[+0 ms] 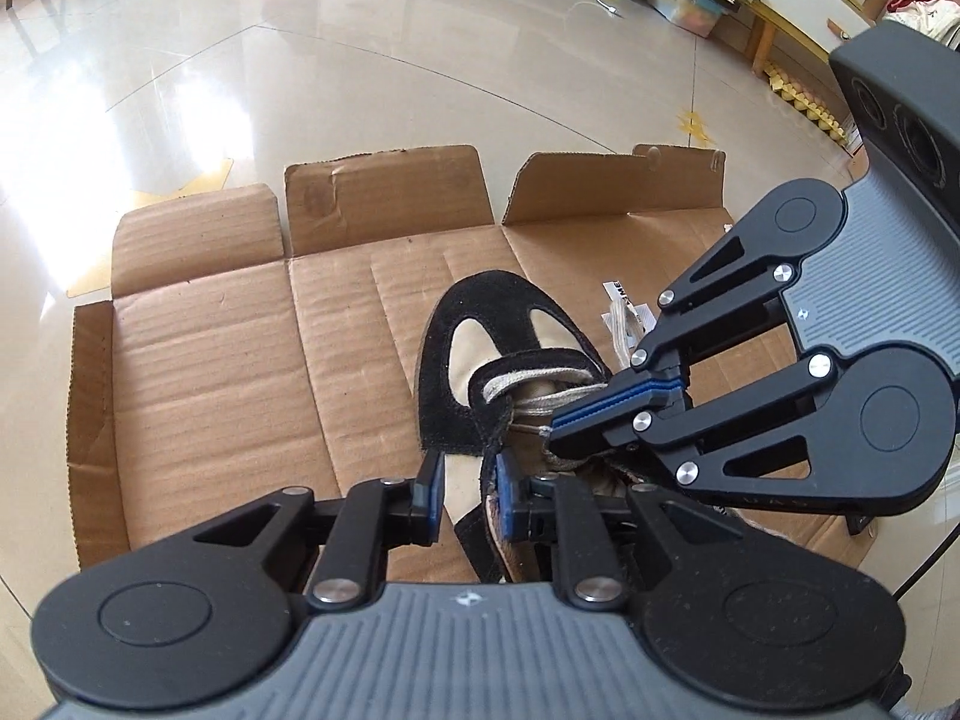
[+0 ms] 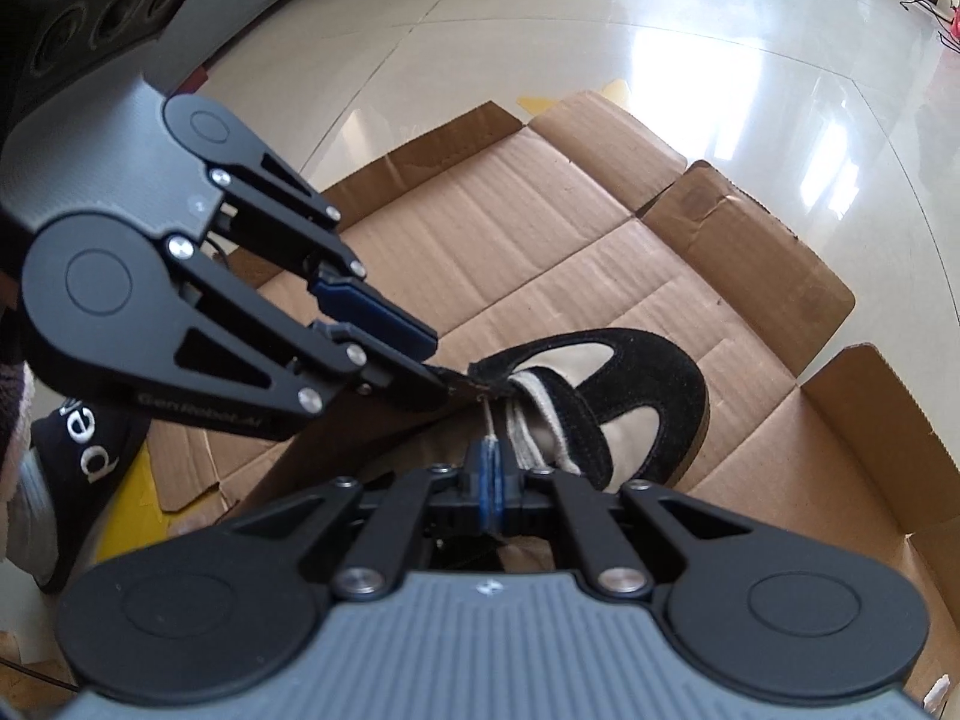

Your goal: Lace up shoes with both hands

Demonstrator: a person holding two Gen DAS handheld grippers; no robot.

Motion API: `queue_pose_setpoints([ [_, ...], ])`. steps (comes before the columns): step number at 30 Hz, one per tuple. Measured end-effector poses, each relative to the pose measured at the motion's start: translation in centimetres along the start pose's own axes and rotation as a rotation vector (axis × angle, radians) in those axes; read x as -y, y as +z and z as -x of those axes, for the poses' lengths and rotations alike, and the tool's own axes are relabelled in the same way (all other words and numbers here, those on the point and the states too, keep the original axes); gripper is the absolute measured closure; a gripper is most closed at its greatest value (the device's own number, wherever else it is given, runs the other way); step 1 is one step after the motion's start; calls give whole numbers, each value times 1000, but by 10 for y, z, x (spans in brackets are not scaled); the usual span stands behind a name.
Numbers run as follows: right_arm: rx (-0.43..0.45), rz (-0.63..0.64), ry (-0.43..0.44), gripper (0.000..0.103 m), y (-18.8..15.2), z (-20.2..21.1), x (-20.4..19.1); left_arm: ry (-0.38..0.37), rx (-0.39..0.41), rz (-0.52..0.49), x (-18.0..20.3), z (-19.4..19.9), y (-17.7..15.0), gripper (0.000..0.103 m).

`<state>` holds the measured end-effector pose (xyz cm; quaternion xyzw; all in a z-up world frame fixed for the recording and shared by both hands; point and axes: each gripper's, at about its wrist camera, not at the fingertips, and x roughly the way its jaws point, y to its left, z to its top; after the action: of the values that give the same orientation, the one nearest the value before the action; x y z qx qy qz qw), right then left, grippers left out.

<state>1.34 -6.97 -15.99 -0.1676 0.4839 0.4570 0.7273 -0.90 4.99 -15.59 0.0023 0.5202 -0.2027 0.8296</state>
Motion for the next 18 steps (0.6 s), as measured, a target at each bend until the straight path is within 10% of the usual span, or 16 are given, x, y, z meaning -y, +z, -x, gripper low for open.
queue_pose_setpoints([
  [18,27,21,-4,100,4,-5,-1,-232,-4,338,-39,5,2,79],
])
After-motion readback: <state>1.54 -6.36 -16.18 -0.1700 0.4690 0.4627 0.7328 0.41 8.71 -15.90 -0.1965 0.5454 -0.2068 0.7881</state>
